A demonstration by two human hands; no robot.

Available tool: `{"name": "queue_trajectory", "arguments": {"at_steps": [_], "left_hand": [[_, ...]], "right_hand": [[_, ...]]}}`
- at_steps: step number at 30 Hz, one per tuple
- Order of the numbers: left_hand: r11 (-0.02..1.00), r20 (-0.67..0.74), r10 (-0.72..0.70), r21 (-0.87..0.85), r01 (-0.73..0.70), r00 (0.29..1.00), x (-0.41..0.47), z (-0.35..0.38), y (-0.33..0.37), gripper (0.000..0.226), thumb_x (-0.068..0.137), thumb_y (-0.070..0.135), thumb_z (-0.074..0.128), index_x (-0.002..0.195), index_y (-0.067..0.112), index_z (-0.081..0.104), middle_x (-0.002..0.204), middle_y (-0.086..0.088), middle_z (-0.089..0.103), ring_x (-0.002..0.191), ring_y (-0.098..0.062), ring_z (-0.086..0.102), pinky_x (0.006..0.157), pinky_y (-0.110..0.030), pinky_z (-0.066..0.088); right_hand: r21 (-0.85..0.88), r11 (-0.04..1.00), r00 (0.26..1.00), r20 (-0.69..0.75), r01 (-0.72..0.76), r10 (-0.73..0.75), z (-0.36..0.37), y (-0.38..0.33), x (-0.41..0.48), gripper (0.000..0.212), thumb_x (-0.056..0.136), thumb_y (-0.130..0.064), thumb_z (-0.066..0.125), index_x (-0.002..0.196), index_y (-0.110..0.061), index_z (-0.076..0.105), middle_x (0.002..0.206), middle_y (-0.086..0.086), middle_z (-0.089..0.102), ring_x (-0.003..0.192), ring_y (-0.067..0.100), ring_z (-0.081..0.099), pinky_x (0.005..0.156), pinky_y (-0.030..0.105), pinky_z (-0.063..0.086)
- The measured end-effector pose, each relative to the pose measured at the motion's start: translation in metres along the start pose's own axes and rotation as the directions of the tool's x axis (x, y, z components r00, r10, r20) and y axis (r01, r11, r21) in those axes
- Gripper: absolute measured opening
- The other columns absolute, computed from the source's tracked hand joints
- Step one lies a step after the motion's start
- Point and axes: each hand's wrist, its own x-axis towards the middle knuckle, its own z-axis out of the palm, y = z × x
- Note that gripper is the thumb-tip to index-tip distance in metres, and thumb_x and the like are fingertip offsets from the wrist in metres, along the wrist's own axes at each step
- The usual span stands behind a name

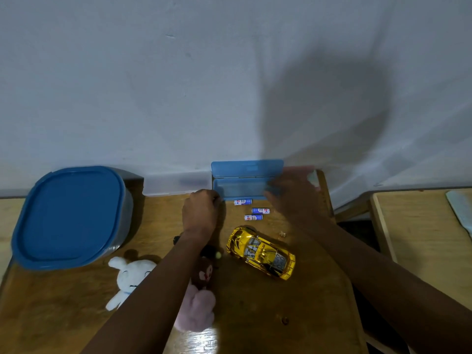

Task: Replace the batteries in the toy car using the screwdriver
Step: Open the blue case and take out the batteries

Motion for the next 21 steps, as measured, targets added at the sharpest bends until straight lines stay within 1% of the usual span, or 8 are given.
{"name": "queue_trajectory", "arguments": {"at_steps": [1, 3, 7, 10, 13, 17, 19, 21], "left_hand": [[1.000, -0.001, -0.001, 0.002, 0.001, 1.000, 0.000, 0.000, 0.000, 0.020, 0.098, 0.027, 0.062, 0.102, 0.016, 0.078, 0.097, -0.005, 0.076, 0.084, -0.022, 0.068, 0.072, -0.032, 0.051], [1.000, 0.002, -0.009, -0.008, 0.009, 1.000, -0.001, 0.000, 0.000, 0.020, 0.097, 0.028, 0.062, 0.101, 0.016, 0.078, 0.097, -0.005, 0.076, 0.084, -0.022, 0.069, 0.073, -0.033, 0.052], [0.999, 0.017, -0.030, -0.029, 0.030, 0.999, -0.002, -0.001, 0.002, 0.019, 0.097, 0.028, 0.063, 0.102, 0.017, 0.078, 0.099, -0.005, 0.076, 0.085, -0.021, 0.069, 0.074, -0.033, 0.054], [0.999, 0.018, -0.036, -0.028, 0.036, 0.999, -0.003, -0.002, 0.004, 0.020, 0.097, 0.027, 0.062, 0.105, 0.016, 0.077, 0.102, -0.006, 0.076, 0.088, -0.022, 0.070, 0.073, -0.030, 0.051], [0.999, 0.011, -0.043, -0.026, 0.043, 0.999, -0.004, -0.002, 0.005, 0.021, 0.097, 0.027, 0.063, 0.107, 0.014, 0.075, 0.104, -0.008, 0.075, 0.091, -0.024, 0.070, 0.075, -0.033, 0.055], [0.996, -0.039, -0.065, -0.061, 0.063, 0.997, -0.010, 0.000, 0.006, 0.018, 0.095, 0.029, 0.066, 0.105, 0.015, 0.061, 0.098, -0.004, 0.071, 0.084, -0.021, 0.067, 0.069, -0.033, 0.054], [0.998, -0.073, -0.055, -0.037, 0.053, 0.996, -0.013, 0.000, 0.004, 0.023, 0.093, 0.030, 0.069, 0.104, 0.017, 0.053, 0.097, -0.004, 0.067, 0.081, -0.019, 0.063, 0.066, -0.031, 0.051], [0.999, -0.098, 0.010, 0.037, -0.006, 0.995, -0.013, 0.004, 0.000, 0.030, 0.089, 0.029, 0.073, 0.111, 0.016, 0.057, 0.105, -0.006, 0.065, 0.089, -0.020, 0.062, 0.072, -0.033, 0.051]], "right_hand": [[0.005, 0.999, 0.994, -0.096, -0.042, 0.042, -0.007, 0.000, 0.005, 0.025, 0.089, -0.033, 0.068, 0.110, -0.019, 0.073, 0.117, 0.002, 0.068, 0.104, 0.023, 0.065, 0.086, 0.030, 0.046], [0.001, 0.994, 0.979, -0.176, -0.109, 0.108, -0.014, 0.001, 0.016, 0.031, 0.093, -0.035, 0.059, 0.120, -0.021, 0.067, 0.123, -0.001, 0.064, 0.109, 0.020, 0.060, 0.082, 0.026, 0.039], [0.125, 0.974, 0.971, -0.118, -0.191, 0.206, 0.000, 0.007, 0.026, 0.032, 0.091, -0.035, 0.063, 0.117, -0.017, 0.059, 0.114, 0.002, 0.064, 0.105, 0.025, 0.056, 0.078, 0.027, 0.029], [0.168, 0.971, 0.975, -0.119, -0.167, 0.188, 0.011, 0.013, 0.024, 0.030, 0.090, -0.038, 0.063, 0.109, -0.016, 0.057, 0.105, -0.001, 0.061, 0.097, 0.019, 0.056, 0.079, 0.024, 0.030], [0.166, 0.982, 0.984, -0.132, -0.094, 0.116, 0.012, 0.014, 0.013, 0.029, 0.090, -0.034, 0.065, 0.113, -0.018, 0.058, 0.103, 0.000, 0.065, 0.097, 0.018, 0.056, 0.082, 0.027, 0.039], [0.018, 1.000, 0.999, -0.049, 0.004, -0.003, 0.023, 0.023, -0.004, 0.034, 0.085, -0.037, 0.071, 0.118, -0.026, 0.067, 0.117, 0.001, 0.064, 0.114, 0.025, 0.057, 0.092, 0.044, 0.048], [-0.079, 0.996, 0.998, -0.038, 0.045, -0.048, 0.029, 0.027, -0.007, 0.034, 0.080, -0.034, 0.078, 0.113, -0.027, 0.072, 0.116, 0.004, 0.064, 0.113, 0.029, 0.058, 0.090, 0.045, 0.048], [-0.162, 0.983, 0.994, -0.056, 0.087, -0.097, 0.032, 0.029, -0.005, 0.033, 0.078, -0.031, 0.081, 0.110, -0.027, 0.075, 0.114, 0.006, 0.065, 0.111, 0.030, 0.058, 0.089, 0.046, 0.049]]}}
